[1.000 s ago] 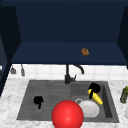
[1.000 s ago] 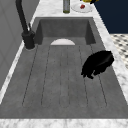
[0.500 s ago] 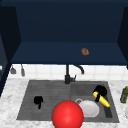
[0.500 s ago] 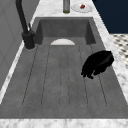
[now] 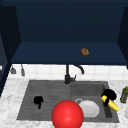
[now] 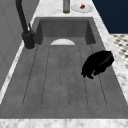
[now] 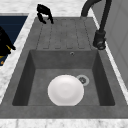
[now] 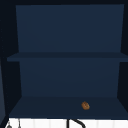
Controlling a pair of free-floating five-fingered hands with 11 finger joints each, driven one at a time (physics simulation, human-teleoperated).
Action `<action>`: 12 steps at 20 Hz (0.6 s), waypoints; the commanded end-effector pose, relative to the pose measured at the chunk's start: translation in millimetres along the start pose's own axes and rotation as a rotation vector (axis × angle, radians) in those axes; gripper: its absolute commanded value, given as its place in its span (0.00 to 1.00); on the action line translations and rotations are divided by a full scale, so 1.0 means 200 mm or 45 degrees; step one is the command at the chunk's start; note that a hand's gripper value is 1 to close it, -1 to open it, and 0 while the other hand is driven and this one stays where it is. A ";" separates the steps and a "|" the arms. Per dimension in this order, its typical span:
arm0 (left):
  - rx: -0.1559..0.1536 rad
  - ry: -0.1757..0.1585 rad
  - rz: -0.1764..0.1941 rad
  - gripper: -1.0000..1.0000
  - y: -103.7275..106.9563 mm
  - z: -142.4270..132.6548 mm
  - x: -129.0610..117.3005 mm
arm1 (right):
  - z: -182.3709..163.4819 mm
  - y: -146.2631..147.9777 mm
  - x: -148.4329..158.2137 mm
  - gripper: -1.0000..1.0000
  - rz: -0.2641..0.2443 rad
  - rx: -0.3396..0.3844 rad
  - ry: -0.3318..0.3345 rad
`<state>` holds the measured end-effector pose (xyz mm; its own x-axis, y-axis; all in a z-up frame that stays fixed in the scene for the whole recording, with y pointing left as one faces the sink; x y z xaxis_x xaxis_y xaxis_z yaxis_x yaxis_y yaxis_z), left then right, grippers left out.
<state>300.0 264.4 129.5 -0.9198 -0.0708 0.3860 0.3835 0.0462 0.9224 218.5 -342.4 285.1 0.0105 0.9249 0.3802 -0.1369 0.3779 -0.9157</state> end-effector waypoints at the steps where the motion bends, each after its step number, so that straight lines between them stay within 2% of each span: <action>1: 0.000 0.000 0.000 0.50 0.00 0.00 0.00 | 0.06 -0.04 -0.11 1.00 0.011 -0.016 -0.084; 9: 0.000 0.000 0.000 0.50 0.00 0.00 0.00 | 0.17 -0.07 -0.34 1.00 0.014 -0.029 -0.137; 12: 0.000 0.000 0.000 0.50 0.00 0.00 0.00 | 0.18 -0.08 -0.41 1.00 0.018 -0.039 -0.181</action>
<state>300.0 264.4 129.5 -0.9198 -0.0708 0.3860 0.3835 0.0462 0.9224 186.5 -413.6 271.2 -0.0338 0.9220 0.3857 -0.1376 0.3780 -0.9155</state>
